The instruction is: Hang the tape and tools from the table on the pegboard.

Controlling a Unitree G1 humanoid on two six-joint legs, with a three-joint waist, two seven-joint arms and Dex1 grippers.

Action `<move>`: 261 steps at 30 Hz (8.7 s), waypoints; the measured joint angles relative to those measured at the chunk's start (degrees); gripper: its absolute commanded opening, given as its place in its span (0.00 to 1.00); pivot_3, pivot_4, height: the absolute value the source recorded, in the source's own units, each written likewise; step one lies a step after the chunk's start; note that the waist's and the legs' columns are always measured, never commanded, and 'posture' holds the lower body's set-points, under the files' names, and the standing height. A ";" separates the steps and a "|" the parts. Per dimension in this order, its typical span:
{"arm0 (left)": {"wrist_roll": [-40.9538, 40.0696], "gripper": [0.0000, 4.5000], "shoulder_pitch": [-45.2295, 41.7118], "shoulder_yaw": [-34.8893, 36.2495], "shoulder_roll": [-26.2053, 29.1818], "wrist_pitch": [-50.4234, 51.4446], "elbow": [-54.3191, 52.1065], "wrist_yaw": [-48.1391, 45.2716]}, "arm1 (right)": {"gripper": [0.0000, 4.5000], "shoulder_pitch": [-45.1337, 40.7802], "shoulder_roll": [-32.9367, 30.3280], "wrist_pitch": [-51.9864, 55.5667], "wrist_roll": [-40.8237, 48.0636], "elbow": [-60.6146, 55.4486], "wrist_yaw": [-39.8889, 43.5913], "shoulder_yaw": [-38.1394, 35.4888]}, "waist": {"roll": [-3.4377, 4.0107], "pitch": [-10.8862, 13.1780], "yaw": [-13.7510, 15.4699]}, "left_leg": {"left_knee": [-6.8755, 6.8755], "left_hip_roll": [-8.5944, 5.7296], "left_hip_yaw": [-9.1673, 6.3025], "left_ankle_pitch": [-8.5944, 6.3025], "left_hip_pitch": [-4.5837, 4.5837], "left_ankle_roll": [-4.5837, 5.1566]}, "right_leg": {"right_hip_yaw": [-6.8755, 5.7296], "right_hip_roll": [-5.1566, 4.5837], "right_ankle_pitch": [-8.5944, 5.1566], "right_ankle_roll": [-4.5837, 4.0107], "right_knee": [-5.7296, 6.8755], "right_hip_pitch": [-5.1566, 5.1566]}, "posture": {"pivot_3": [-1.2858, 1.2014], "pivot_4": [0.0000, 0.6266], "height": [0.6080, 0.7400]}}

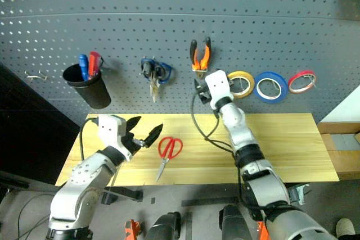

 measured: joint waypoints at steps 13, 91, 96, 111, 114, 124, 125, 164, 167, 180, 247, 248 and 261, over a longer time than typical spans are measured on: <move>5.04 1.00 4.35 -4.36 -0.81 19.99 7.05 8.08 | 1.00 22.71 -17.81 53.48 23.33 -55.61 24.99 4.51 | -0.01 0.00 -1.35 | 0.17 0.16 -0.08 -0.04 -0.07 -0.05 | -0.12 0.14 -0.21 -0.15 0.06 -0.01 | 0.47 0.35 1.00; 15.81 0.01 -8.74 2.79 -2.48 -13.82 6.02 6.62 | 1.00 20.60 -21.17 43.79 25.65 -59.14 31.70 10.57 | -0.37 -0.51 -1.67 | 0.35 0.50 0.24 -0.19 -0.10 -0.41 | 0.03 0.47 0.02 0.03 0.01 -0.05 | 0.45 0.26 1.00; 15.11 0.01 -10.87 2.25 -3.62 -12.68 9.67 6.33 | 1.00 19.68 -19.79 43.81 25.68 -59.15 31.26 10.57 | -0.37 -0.52 -1.73 | 0.40 0.50 0.23 -0.19 -0.10 -0.41 | 0.03 0.48 0.03 0.03 0.05 -0.04 | 0.45 0.26 1.00; 12.82 0.84 3.62 4.32 -4.56 -0.26 7.69 8.03 | 1.00 21.42 -20.30 49.31 23.32 -59.09 28.01 12.70 | -0.34 -0.58 -2.47 | 0.34 0.57 0.24 -0.20 0.03 -0.41 | 0.07 0.53 0.02 0.00 0.10 -0.04 | 0.46 0.30 1.00; 10.90 0.84 8.78 10.58 -3.76 7.53 7.45 10.01 | 1.00 23.04 -18.29 54.44 23.18 -59.06 25.02 14.51 | -0.34 -0.58 -2.51 | 0.34 0.64 0.24 -0.20 0.11 -0.40 | 0.06 0.59 0.03 -0.06 0.17 -0.02 | 0.47 0.31 1.00; 9.38 0.84 5.31 17.06 1.52 14.92 16.08 9.76 | 1.00 19.89 -7.22 64.41 23.32 -58.95 18.23 19.04 | -0.38 -0.59 -1.29 | 0.38 0.67 0.15 -0.17 0.22 -0.41 | -0.03 0.64 0.09 -0.16 0.13 0.12 | 0.48 0.37 1.00; 9.36 0.84 3.95 16.86 1.86 14.79 17.61 9.33 | 1.00 19.34 -6.73 64.66 23.29 -58.74 17.82 19.09 | -0.38 -0.60 -1.32 | 0.36 0.68 0.15 -0.17 0.22 -0.41 | -0.03 0.64 0.08 -0.16 0.10 0.11 | 0.48 0.38 1.00; 17.18 0.15 5.50 13.79 3.75 -16.96 21.00 12.73 | 1.00 13.56 -12.73 61.96 23.28 -56.80 21.79 19.46 | -0.57 0.34 -2.47 | 0.19 0.72 0.30 -0.32 -0.50 -0.71 | 0.04 0.51 -0.01 -0.21 0.01 -0.72 | 0.47 0.29 1.00; 18.73 0.15 11.14 14.11 1.58 -20.20 9.32 13.94 | 1.00 13.97 -14.56 58.65 24.47 -58.10 25.34 18.63 | -0.65 0.24 -1.72 | 0.23 0.68 0.37 -0.31 -0.74 -0.72 | 0.08 0.49 0.16 -0.41 -0.03 -0.92 | 0.48 0.26 1.00; 18.44 0.15 -8.50 17.89 3.08 -14.69 -2.82 18.10 | 1.00 8.90 -9.67 49.93 25.75 -50.27 28.20 12.61 | -0.99 -2.52 -0.04 | 0.30 0.81 0.32 -0.06 -0.53 -0.89 | 0.04 0.79 0.27 -0.20 0.05 -0.71 | 0.50 0.16 1.00; 18.67 0.15 -37.44 13.24 10.23 -36.91 44.98 20.11 | 1.00 6.59 -1.09 50.20 27.95 -50.59 21.15 8.99 | -1.24 -3.45 -4.67 | 0.38 0.98 0.16 0.44 -0.50 -1.33 | 0.10 1.04 0.94 -0.62 0.26 -0.72 | 0.47 0.17 1.00; 18.86 0.15 -37.45 13.02 10.22 -37.23 45.86 20.14 | 1.00 6.53 -1.07 50.20 27.95 -50.58 21.14 8.99 | -1.24 -3.45 -4.66 | 0.38 0.98 0.15 0.44 -0.50 -1.33 | 0.09 1.04 0.94 -0.62 0.26 -0.72 | 0.47 0.17 1.00; 20.23 0.71 -32.91 14.98 10.17 -38.22 44.95 26.03 | 1.00 6.42 -1.77 50.77 28.16 -50.54 21.21 8.81 | -1.24 -3.46 -4.68 | 0.38 1.02 0.15 0.45 -0.50 -1.33 | 0.09 1.07 0.97 -0.66 0.32 -0.76 | 0.47 0.19 1.00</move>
